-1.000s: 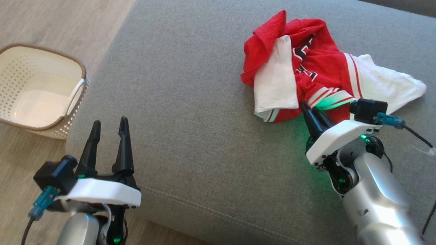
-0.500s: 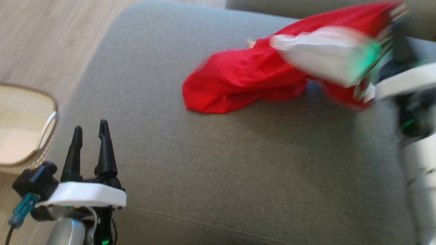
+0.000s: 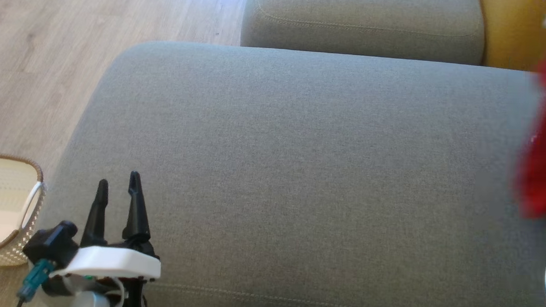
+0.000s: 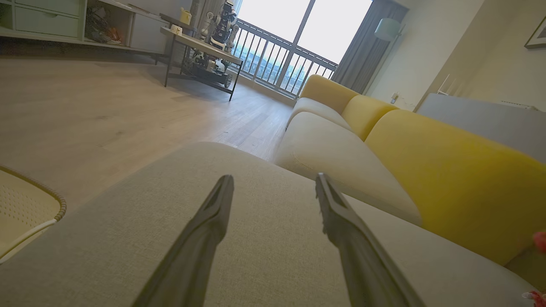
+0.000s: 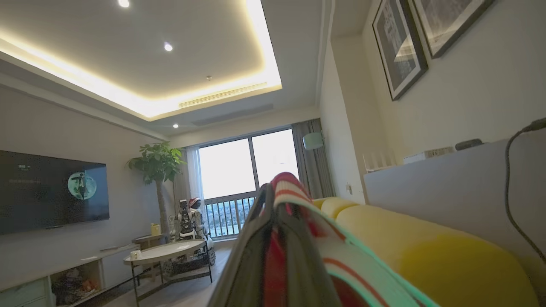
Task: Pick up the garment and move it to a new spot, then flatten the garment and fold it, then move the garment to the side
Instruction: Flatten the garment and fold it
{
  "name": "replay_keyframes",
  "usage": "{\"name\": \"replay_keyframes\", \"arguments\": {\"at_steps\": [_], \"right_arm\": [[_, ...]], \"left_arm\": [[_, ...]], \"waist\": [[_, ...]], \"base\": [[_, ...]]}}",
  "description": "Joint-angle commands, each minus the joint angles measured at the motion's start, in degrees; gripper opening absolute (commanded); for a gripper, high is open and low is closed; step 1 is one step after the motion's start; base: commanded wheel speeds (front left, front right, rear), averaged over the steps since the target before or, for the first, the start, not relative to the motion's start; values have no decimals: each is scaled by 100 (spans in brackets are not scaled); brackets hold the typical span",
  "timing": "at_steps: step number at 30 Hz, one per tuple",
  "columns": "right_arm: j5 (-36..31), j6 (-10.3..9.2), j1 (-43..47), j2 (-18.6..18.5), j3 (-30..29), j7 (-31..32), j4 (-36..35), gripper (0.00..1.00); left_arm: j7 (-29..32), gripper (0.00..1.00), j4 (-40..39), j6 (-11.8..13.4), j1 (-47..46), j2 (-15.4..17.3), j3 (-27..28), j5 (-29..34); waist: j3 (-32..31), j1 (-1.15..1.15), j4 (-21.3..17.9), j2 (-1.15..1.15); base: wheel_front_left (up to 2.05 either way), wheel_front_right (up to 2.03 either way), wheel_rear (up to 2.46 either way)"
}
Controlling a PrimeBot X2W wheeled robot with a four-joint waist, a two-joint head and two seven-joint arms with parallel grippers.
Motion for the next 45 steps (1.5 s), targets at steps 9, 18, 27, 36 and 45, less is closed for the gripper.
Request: {"name": "replay_keyframes", "arguments": {"at_steps": [9,18,27,36,45], "right_arm": [[-705,-1,-1284,786,574,-258,189,0],[1273,-1,-402,976,2593,-474,1757,0],[3792,-1,195,977,5369,-87,3025,100],[4206,-1,-576,978,6559,-51,3920,100],[3899,-1,-1106,978,6578,-1228,4414,100]], "left_arm": [[-34,100,-165,2,-232,42,-167,-76],[-34,100,-89,23,-369,42,-462,-117],[-34,100,-32,71,-396,42,-712,-172],[-34,100,-73,112,-282,42,-562,-125],[-34,100,-305,98,-445,42,-348,-27]], "waist": [[167,1,300,0],[242,1,970,0],[264,1,1509,0],[139,1,1170,0],[80,1,346,0]], "base": [[0,0,0],[0,0,0],[0,0,0],[0,0,0],[0,0,0]]}}
